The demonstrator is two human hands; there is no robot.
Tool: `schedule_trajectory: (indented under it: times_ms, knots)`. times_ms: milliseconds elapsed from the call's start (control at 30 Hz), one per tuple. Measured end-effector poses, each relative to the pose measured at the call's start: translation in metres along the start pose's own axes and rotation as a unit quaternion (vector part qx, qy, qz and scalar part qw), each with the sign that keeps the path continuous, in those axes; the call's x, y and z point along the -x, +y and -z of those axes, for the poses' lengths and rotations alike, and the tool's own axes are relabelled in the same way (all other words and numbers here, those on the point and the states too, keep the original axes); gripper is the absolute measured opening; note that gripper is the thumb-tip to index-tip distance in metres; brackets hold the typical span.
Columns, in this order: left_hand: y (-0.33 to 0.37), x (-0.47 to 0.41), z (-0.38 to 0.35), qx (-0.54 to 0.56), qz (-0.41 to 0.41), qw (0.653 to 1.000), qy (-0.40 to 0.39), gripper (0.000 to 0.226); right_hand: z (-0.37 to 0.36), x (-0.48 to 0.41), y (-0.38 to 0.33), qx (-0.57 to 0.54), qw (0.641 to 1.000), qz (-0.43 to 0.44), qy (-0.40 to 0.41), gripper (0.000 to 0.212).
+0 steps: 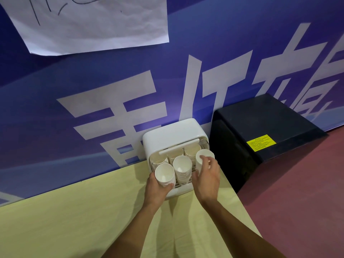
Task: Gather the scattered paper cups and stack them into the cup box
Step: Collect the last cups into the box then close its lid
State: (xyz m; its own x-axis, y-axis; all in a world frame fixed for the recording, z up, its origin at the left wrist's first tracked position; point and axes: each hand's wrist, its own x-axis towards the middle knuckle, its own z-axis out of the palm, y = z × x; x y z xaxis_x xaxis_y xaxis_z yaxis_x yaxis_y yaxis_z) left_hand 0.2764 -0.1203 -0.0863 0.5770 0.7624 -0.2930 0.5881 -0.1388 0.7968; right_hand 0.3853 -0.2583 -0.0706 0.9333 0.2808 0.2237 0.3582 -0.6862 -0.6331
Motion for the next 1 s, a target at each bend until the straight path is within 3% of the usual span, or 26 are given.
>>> schedule_trajectory:
  times_ms: [100,300,533,733,800,900,1000]
  knots:
    - [-0.001,0.0,0.001,0.002,0.0,1.0,-0.008,0.089,0.001,-0.011,0.005,0.002,0.999,-0.041,0.02,0.069]
    - [-0.003,0.0,0.008,0.0,0.003,1.0,-0.03,0.092,-0.003,-0.037,0.022,-0.03,0.988,-0.125,-0.082,0.088]
    - [-0.002,0.001,0.013,0.004,-0.001,0.999,-0.044,0.08,-0.005,-0.037,0.023,-0.037,0.989,-0.094,-0.111,0.083]
    - [0.0,0.003,0.017,-0.006,0.003,0.999,-0.045,0.083,-0.003,-0.037,0.024,-0.033,0.988,-0.067,-0.136,0.088]
    - [0.002,0.003,0.018,-0.012,0.003,0.999,-0.045,0.085,0.002,-0.037,0.018,0.002,0.995,-0.037,-0.09,0.08]
    - [0.004,0.006,0.019,-0.009,0.0,0.999,-0.049,0.088,0.009,-0.045,-0.001,0.011,0.996,0.075,-0.037,0.061]
    - [0.004,0.011,0.019,-0.012,0.006,0.999,-0.052,0.089,0.008,-0.06,-0.022,0.086,0.975,0.17,-0.113,0.067]
